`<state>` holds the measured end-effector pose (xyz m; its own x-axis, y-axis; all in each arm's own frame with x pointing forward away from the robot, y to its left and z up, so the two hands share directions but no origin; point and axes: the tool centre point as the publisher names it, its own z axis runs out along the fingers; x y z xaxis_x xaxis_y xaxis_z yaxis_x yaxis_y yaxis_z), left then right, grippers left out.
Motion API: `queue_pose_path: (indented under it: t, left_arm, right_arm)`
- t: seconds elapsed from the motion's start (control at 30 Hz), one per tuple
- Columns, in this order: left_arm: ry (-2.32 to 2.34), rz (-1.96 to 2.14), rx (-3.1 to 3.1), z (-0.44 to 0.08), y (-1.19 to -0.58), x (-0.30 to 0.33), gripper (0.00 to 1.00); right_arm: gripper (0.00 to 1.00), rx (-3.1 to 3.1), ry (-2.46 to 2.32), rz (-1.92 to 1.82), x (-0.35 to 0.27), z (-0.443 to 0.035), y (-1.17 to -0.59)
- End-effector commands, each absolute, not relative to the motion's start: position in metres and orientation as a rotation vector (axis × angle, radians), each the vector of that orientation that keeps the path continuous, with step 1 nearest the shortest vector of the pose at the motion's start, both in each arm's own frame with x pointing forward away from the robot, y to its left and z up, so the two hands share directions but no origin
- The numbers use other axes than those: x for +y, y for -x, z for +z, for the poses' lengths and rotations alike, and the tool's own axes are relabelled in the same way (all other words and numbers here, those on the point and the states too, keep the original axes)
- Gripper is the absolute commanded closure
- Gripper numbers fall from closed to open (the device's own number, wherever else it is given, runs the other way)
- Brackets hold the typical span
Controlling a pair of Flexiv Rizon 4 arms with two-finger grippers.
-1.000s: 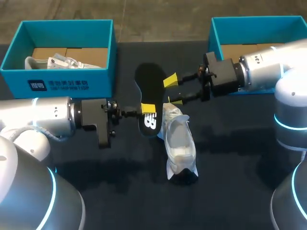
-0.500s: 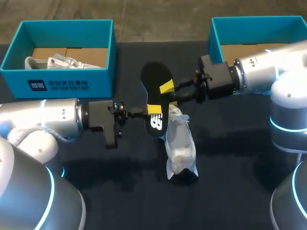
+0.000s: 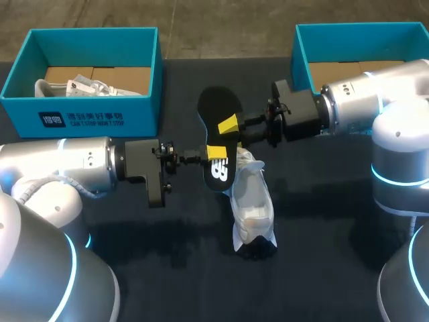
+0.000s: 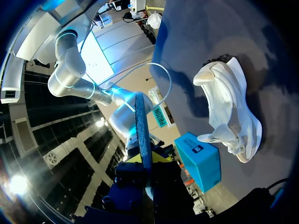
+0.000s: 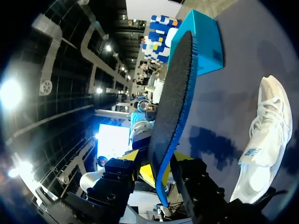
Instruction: Take the shoe out of the shoebox, open the shoe tongue, remove and reinsert the insole, then place the shoe into the shoebox
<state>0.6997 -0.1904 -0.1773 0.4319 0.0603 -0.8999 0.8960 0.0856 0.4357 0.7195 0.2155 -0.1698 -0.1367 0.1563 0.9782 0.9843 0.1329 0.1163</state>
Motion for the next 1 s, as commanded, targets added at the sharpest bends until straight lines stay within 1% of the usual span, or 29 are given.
queue_pose_path:
  t: [0.03,0.2,0.4,0.5,0.57,0.63,0.77,1.0]
  left_arm:
    - [-1.343,-0.782,0.943,-0.1786,-0.6987,-0.1917,1.0]
    - [-1.343,-0.782,0.943,-0.1786,-0.6987,-0.1917,1.0]
    - [-1.343,-0.782,0.943,-0.1786,-0.6987,-0.1917,1.0]
    - [-1.343,-0.782,0.943,-0.1786,-0.6987,-0.1917,1.0]
    - [-1.343,-0.782,0.943,-0.1786,-0.6987,-0.1917,1.0]
    - [-1.343,-0.782,0.943,-0.1786,-0.6987,-0.1917,1.0]
    - [-1.343,-0.782,0.943,-0.1786,-0.6987,-0.1917,1.0]
    - [-1.343,-0.783,0.945,-0.1787,-0.6986,-0.1916,1.0]
  right_arm:
    - [0.67,-1.466,1.186,-1.133,0.2193,-0.1698,-0.7177]
    - [0.73,-1.441,1.202,-1.134,0.2198,-0.1678,-0.7162]
    - [0.74,-1.417,1.216,-1.139,0.2204,-0.166,-0.7151]
    - [0.79,-1.407,1.217,-1.145,0.2209,-0.1647,-0.7147]
    - [0.8,-1.399,1.214,-1.15,0.221,-0.164,-0.7145]
    - [0.83,-1.398,1.213,-1.15,0.221,-0.1639,-0.7145]
    - [1.0,-1.392,1.212,-1.151,0.2218,-0.1636,-0.715]
    - [1.0,-1.391,1.204,-1.15,0.2227,-0.1634,-0.7149]
